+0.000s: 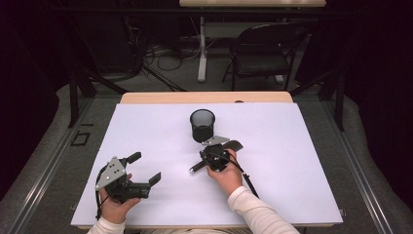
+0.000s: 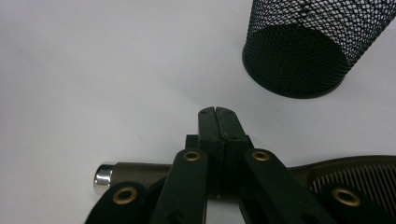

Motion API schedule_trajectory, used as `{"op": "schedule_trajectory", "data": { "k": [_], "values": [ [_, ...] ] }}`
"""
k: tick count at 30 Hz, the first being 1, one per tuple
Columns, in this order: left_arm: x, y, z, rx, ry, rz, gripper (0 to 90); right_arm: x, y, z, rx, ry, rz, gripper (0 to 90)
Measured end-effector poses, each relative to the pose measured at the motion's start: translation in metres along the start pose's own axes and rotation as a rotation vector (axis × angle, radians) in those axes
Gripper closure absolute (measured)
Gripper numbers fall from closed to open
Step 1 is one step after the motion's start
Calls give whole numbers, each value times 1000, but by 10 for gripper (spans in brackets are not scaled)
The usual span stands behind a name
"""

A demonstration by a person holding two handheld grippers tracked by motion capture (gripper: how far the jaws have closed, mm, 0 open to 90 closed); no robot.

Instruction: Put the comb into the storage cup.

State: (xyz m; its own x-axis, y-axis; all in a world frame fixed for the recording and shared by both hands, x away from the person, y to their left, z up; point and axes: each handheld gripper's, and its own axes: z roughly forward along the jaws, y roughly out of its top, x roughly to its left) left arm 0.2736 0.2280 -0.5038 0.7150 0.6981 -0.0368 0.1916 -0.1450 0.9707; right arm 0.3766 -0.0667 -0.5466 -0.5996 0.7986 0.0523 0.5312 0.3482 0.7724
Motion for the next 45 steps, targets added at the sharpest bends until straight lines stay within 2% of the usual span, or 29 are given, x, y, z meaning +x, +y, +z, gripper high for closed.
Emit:
{"op": "schedule_trajectory", "data": {
  "k": [20,45],
  "values": [
    [0,-1,0,-2,-3,-4,19,-5,-2,12,65,-15,22,900],
    [0,-1,0,2,-3,-3,19,-8,-6,4,88,-18,30,900]
  ]
}}
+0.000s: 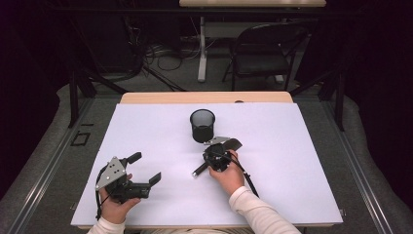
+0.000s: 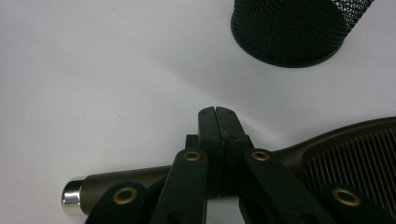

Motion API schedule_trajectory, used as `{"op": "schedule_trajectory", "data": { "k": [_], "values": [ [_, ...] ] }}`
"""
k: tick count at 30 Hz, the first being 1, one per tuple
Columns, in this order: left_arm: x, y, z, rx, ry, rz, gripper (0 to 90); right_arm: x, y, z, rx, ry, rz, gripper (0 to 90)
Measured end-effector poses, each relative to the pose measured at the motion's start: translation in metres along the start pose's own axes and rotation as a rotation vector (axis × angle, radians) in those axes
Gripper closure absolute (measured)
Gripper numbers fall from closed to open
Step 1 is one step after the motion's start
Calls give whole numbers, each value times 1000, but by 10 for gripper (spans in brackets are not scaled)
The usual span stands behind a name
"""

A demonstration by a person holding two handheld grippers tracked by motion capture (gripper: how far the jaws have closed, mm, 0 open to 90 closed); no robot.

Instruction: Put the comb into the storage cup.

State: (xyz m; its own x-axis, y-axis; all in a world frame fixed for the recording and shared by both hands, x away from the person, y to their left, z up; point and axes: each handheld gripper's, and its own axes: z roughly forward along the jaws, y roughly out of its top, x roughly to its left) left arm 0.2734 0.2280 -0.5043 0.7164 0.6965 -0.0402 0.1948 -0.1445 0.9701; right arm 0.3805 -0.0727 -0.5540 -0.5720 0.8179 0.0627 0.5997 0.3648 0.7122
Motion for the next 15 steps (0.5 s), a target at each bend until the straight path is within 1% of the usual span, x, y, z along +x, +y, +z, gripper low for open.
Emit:
{"op": "schedule_trajectory", "data": {
  "k": [1,2,4,11,15],
  "values": [
    [0,0,0,0,0,-1,19,0,-1,-1,3,2,1,900],
    [0,0,0,0,0,-1,19,-1,-1,-1,-6,3,0,900],
    [0,0,0,-1,0,-1,19,-1,-2,-3,2,3,4,900],
    [0,0,0,-1,1,1,19,-4,-5,-6,-1,14,16,900],
    [0,0,0,-2,1,-1,19,-4,-6,-9,14,15,11,900]
  ]
}}
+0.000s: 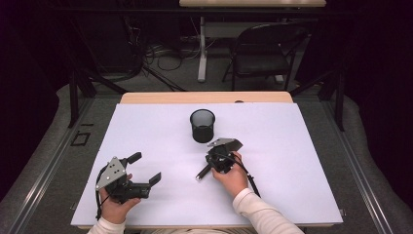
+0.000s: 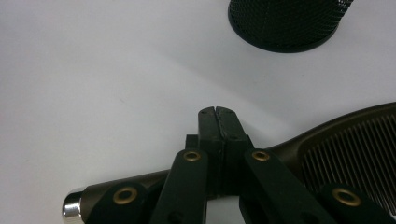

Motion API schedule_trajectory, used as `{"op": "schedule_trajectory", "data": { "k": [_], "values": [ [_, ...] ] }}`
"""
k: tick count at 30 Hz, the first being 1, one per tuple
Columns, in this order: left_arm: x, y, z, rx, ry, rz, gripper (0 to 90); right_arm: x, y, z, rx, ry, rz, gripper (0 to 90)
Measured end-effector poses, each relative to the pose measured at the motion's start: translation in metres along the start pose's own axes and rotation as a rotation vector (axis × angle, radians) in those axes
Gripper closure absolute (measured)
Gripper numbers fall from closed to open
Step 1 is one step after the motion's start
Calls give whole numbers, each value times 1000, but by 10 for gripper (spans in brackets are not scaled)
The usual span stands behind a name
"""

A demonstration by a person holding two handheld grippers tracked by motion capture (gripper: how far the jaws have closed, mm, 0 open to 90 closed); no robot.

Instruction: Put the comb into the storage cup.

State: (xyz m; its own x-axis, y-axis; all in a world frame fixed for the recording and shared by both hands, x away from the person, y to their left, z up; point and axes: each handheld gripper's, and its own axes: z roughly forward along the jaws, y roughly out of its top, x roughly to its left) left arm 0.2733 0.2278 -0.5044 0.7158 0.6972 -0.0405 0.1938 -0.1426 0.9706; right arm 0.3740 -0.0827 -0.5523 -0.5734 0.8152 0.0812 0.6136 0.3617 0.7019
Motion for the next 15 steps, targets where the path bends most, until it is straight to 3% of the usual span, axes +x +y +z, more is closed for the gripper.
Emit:
{"op": "schedule_trajectory", "data": {
  "k": [15],
  "values": [
    [0,0,0,-1,-3,-4,19,-2,-9,-10,5,28,0,900]
  ]
}}
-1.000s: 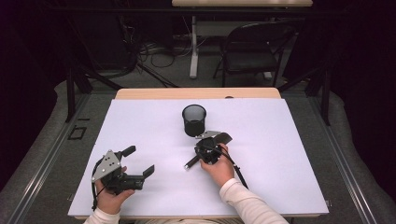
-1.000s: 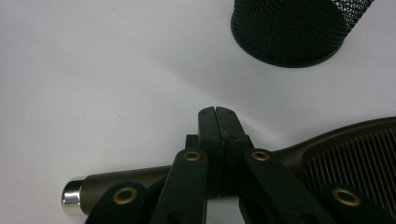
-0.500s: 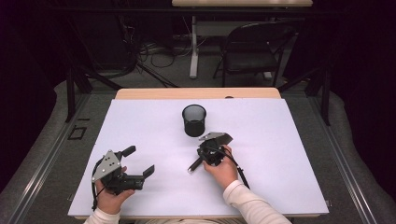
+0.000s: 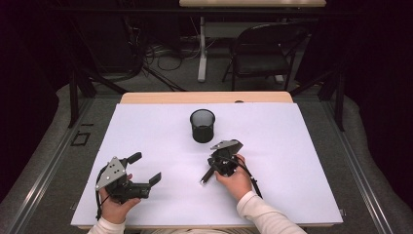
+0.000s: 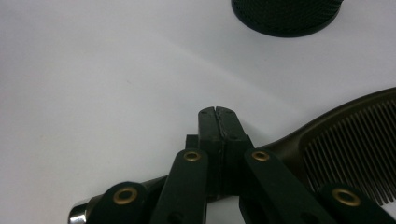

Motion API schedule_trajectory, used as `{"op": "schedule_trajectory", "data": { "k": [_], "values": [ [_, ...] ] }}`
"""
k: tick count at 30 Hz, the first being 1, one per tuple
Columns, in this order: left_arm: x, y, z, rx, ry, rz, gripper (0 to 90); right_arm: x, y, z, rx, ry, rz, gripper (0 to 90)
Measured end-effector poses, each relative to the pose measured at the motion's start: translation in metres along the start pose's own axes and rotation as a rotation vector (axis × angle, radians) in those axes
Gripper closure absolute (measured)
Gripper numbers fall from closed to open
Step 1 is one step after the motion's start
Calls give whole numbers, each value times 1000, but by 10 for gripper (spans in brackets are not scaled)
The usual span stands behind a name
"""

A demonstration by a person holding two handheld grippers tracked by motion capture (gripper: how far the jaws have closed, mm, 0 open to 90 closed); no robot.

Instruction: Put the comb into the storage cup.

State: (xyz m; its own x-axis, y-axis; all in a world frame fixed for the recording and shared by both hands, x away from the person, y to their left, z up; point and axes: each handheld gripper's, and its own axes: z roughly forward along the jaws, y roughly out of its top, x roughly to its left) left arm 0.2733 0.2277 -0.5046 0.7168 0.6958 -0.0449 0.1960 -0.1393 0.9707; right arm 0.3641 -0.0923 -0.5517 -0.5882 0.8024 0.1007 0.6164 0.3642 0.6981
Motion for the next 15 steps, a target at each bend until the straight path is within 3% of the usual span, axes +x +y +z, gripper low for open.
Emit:
{"op": "schedule_trajectory", "data": {
  "k": [15],
  "values": [
    [0,0,0,-3,1,-3,19,17,-7,-9,39,47,-35,900]
  ]
}}
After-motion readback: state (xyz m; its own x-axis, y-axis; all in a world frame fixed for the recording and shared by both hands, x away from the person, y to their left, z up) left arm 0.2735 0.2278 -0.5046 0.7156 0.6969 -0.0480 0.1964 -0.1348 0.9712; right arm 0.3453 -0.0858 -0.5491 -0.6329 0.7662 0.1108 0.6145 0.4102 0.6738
